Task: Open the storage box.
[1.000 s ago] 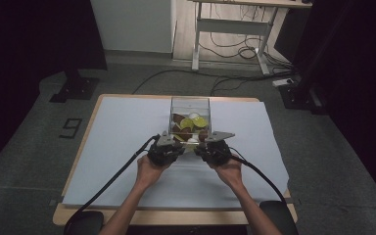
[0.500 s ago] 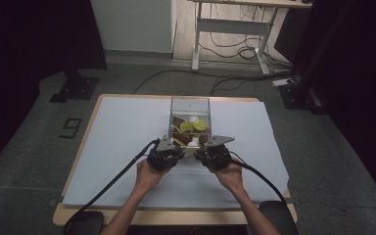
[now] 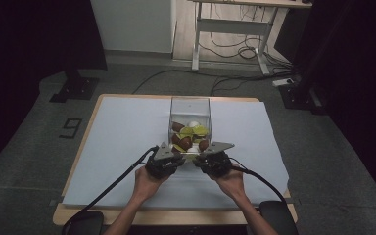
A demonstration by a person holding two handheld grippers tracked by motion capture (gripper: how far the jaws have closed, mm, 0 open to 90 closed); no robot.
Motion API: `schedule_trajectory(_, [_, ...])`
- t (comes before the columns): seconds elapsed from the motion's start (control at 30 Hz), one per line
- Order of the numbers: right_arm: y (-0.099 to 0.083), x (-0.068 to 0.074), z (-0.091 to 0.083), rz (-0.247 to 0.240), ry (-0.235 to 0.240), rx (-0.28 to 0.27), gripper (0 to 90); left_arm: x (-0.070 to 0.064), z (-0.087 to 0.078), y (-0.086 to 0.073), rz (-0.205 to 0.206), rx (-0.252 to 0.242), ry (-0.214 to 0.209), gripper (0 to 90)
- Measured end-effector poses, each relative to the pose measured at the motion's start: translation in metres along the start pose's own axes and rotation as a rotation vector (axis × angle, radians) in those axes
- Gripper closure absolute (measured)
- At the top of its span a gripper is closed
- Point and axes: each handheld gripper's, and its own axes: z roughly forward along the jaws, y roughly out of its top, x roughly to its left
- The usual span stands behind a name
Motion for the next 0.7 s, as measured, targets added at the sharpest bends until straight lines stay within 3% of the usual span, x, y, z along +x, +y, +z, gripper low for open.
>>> schedule_trajectory(0.7, [-0.008, 0.014, -0.008, -0.019, 0.02, 0.004, 75.7, -0.017, -0.009, -0.008, 0.012, 0.001, -0.006, 78.5])
